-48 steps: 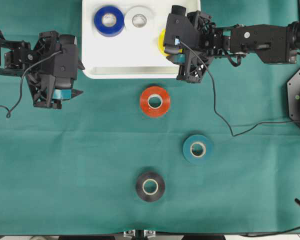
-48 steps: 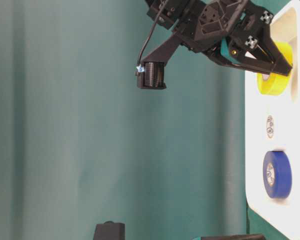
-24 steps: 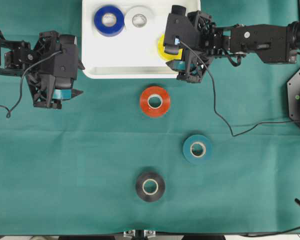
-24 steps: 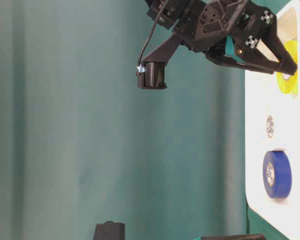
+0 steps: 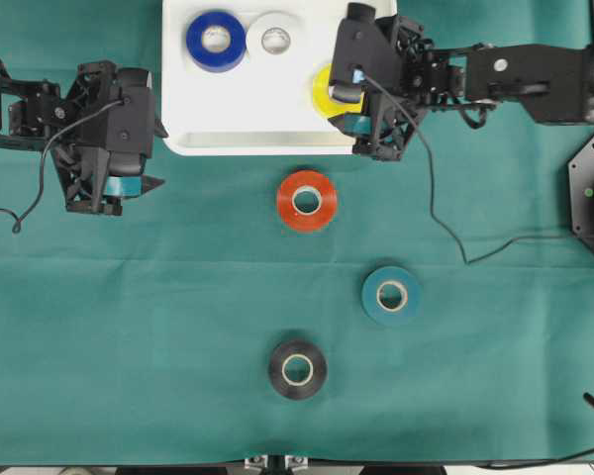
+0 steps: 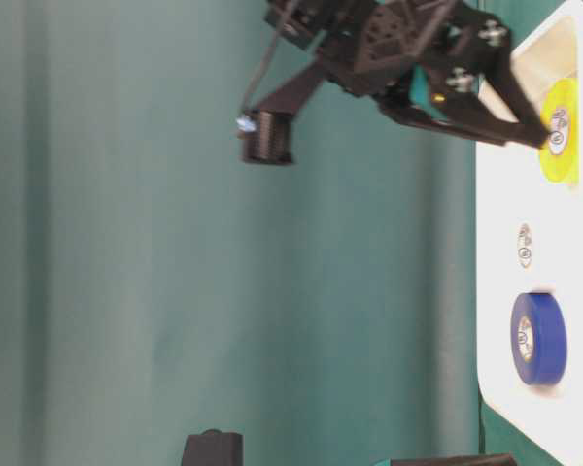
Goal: Put the tape alternately from left to right into the white case.
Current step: 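Release the yellow roll in the tray and retract the right gripper, then move the left gripper down onto the red tape roll, then grip the red roll and carry it into the tray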
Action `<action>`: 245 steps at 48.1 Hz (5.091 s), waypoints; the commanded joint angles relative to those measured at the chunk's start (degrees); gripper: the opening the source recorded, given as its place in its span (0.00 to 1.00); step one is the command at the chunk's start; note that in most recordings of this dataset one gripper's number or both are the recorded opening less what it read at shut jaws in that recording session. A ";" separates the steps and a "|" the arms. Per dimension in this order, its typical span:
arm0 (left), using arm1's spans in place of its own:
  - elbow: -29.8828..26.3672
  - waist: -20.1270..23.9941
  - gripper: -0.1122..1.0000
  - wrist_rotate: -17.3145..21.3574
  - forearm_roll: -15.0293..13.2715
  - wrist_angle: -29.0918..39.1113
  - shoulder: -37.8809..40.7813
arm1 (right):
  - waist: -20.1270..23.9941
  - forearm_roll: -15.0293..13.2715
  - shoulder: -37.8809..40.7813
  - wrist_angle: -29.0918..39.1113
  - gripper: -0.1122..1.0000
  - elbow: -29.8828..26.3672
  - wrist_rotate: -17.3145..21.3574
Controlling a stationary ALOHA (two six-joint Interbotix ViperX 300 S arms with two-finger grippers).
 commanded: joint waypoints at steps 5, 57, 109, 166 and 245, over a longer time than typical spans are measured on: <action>-1.14 -0.09 0.94 -0.09 -0.18 -0.18 -0.88 | 0.35 -0.09 -4.66 -0.26 0.78 0.26 0.00; -2.90 -0.53 0.94 -0.09 -0.18 -0.70 0.88 | 13.45 0.09 -19.16 -10.02 0.78 13.10 4.92; -23.47 -8.17 0.94 14.77 0.26 -0.70 22.24 | 13.45 -0.09 -18.28 -10.28 0.78 14.41 4.92; -32.26 -8.26 0.94 21.18 0.18 1.05 32.26 | 13.45 -0.18 -18.81 -12.39 0.78 15.91 4.83; -34.01 -8.70 0.08 20.57 0.18 8.88 28.56 | 13.36 -0.18 -18.63 -13.45 0.78 16.44 4.83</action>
